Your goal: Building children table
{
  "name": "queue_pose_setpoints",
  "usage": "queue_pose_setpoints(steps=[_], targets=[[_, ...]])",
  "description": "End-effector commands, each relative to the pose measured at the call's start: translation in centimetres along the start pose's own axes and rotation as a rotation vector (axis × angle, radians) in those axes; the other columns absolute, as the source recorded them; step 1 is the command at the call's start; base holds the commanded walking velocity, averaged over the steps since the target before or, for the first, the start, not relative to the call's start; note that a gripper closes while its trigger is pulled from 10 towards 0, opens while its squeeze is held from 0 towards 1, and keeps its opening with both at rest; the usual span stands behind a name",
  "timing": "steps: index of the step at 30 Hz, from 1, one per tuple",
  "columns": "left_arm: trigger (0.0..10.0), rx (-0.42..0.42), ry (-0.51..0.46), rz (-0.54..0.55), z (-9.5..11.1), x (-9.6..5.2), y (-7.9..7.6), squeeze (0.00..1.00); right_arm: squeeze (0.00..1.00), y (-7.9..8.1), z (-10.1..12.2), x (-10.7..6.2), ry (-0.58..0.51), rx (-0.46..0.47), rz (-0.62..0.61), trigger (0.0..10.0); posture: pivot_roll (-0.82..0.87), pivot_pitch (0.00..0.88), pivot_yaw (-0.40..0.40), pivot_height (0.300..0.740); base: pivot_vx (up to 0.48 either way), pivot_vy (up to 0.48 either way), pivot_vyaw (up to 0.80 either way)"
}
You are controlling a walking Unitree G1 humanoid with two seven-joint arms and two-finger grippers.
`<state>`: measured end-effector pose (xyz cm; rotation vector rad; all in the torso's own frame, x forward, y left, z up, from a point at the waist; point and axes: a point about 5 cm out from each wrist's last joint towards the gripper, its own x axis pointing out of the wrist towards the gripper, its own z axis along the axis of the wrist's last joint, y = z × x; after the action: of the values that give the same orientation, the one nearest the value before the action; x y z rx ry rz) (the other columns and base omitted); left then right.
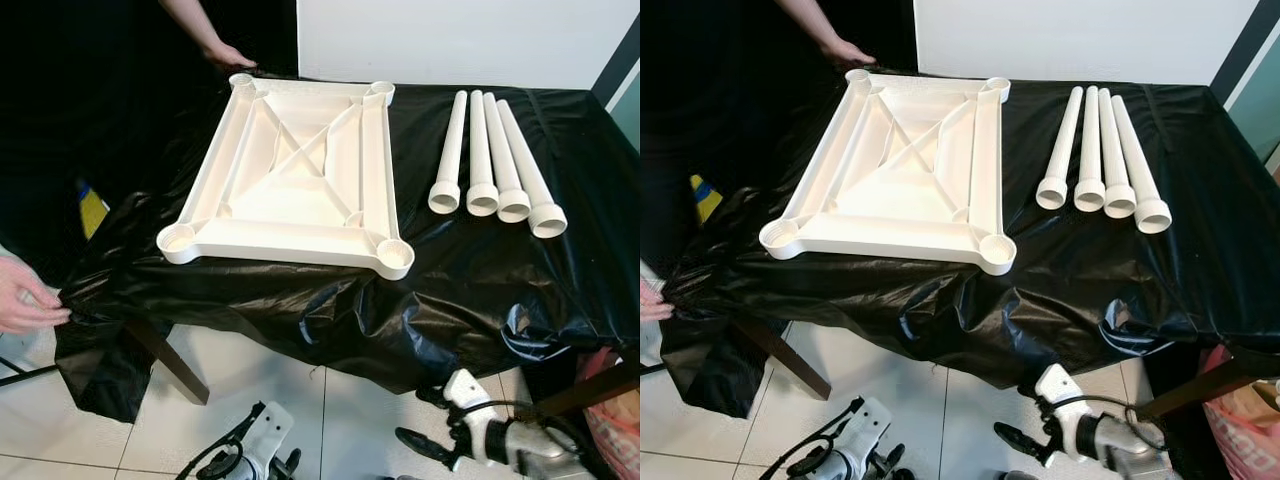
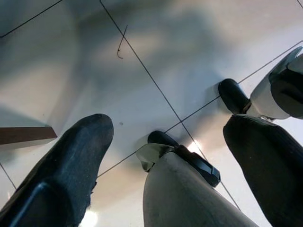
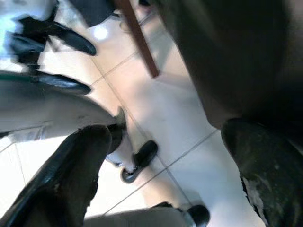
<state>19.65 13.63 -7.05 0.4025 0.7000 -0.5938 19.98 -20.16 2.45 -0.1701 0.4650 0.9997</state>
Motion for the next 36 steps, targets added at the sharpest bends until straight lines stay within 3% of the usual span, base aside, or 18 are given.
queue_pose_setpoints(steps=[1, 2, 3, 4, 5, 6, 7, 8, 10, 11, 15, 16, 23, 26, 28, 29, 32, 36], targets=[[10.0, 0.007, 0.016, -0.219, -0.6, -0.3, -1.5, 0.0, 0.0, 0.5, 0.3, -0.3, -0.007, 0.022, 0.051, 10.0, -0.08, 0.119, 0.0, 0.74, 0.0, 0.0, 0.0], [10.0, 0.04, -0.203, -0.238, 2.3, -0.3, -1.0, 0.0, 0.0, 0.6, 1.4, -1.0, -0.026, 0.02, 0.078, 10.0, -0.08, 0.122, 0.001, 0.74, 0.0, 0.0, 0.0], [10.0, 0.04, -0.203, -0.238, 2.3, -0.3, -1.0, 0.0, 0.0, 0.6, 1.4, -1.0, -0.026, 0.02, 0.078, 10.0, -0.08, 0.122, 0.001, 0.74, 0.0, 0.0, 0.0], [10.0, 0.07, -0.402, -0.231, 6.1, -1.2, 0.2, 0.0, 0.0, 0.6, 2.4, -1.6, -0.046, 0.025, 0.097, 10.0, -0.08, 0.123, 0.001, 0.74, 0.0, 0.0, 0.0], [10.0, 0.092, -0.542, -0.243, 9.3, -3.1, 0.7, 0.0, 0.0, 0.6, 3.6, -2.1, -0.078, 0.027, 0.106, 10.0, -0.08, 0.124, 0.002, 0.74, 0.0, 0.0, 0.0], [10.0, 0.092, -0.542, -0.243, 9.3, -3.1, 0.7, 0.0, 0.0, 0.6, 3.6, -2.1, -0.078, 0.027, 0.106, 10.0, -0.08, 0.124, 0.002, 0.74, 0.0, 0.0, 0.0], [10.0, 0.091, -0.648, -0.259, 11.6, -4.8, 0.6, 0.0, 0.0, 0.2, 4.8, -2.4, -0.12, 0.026, 0.094, 10.0, -0.07, 0.124, 0.001, 0.74, 0.0, 0.0, 0.0], [10.0, 0.074, -0.692, -0.263, 12.5, -5.7, 0.5, 0.0, 0.0, -0.2, 5.8, -2.7, -0.159, 0.029, 0.081, 10.0, -0.07, 0.126, 0.002, 0.74, 0.0, 0.0, 0.0], [10.0, 0.052, -0.721, -0.254, 12.9, -5.9, 0.6, 0.0, 0.0, -0.5, 6.6, -2.8, -0.198, 0.034, 0.067, 10.0, -0.07, 0.126, 0.002, 0.74, 0.0, 0.0, 0.0], [10.0, -0.008, -0.771, -0.243, 15.2, -7.8, 2.3, 0.0, 0.0, -1.2, 8.4, -3.1, -0.282, 0.043, 0.035, 10.0, -0.07, 0.124, 0.001, 0.74, 0.0, 0.0, 0.0], [10.0, -0.015, -0.782, -0.245, 16.2, -8.7, 2.7, 0.0, 0.0, -1.4, 9.0, -3.2, -0.31, 0.046, 0.025, 10.0, -0.07, 0.122, 0.003, 0.74, 0.0, 0.0, 0.0], [10.0, -0.007, -0.81, -0.261, 17.8, -9.7, 2.9, 0.0, 0.0, -1.9, 10.2, -3.2, -0.366, 0.059, 0.001, 10.0, -0.06, 0.119, 0.002, 0.74, 0.0, 0.0, 0.0], [10.0, 0.002, -0.868, -0.22, 18.8, -10.6, 3.4, 0.0, 0.0, -2.3, 11.6, -2.5, -0.445, 0.061, -0.095, 10.0, -0.06, 0.118, 0.003, 0.74, 0.0, 0.0, 0.0], [10.0, -0.024, -0.868, -0.151, 19.2, -11.0, 4.0, 0.0, 0.0, -2.7, 12.5, -2.0, -0.496, 0.079, -0.181, 10.0, -0.06, 0.111, 0.005, 0.74, 0.0, 0.0, 0.0], [10.0, -0.097, -0.851, -0.002, 19.9, -10.9, 5.7, 0.0, 0.0, -3.3, 13.7, -0.9, -0.577, 0.122, -0.32, 10.0, -0.06, 0.109, 0.007, 0.74, 0.0, 0.0, 0.0], [10.0, -0.097, -0.851, -0.002, 19.9, -10.9, 5.7, 0.0, 0.0, -3.3, 13.7, -0.9, -0.577, 0.122, -0.32, 10.0, -0.06, 0.109, 0.007, 0.74, 0.0, 0.0, 0.0], [10.0, -0.196, -0.833, 0.162, 20.8, -10.5, 7.7, 0.0, 0.0, -4.0, 15.0, 0.2, -0.637, 0.143, -0.541, 10.0, -0.06, 0.103, 0.01, 0.74, 0.0, 0.0, 0.0], [10.0, -0.227, -0.836, 0.26, 21.3, -10.4, 8.7, 0.0, 0.0, -4.4, 15.7, 0.7, -0.68, 0.179, -0.668, 10.0, -0.06, 0.101, 0.011, 0.74, 0.0, 0.0, 0.0]])
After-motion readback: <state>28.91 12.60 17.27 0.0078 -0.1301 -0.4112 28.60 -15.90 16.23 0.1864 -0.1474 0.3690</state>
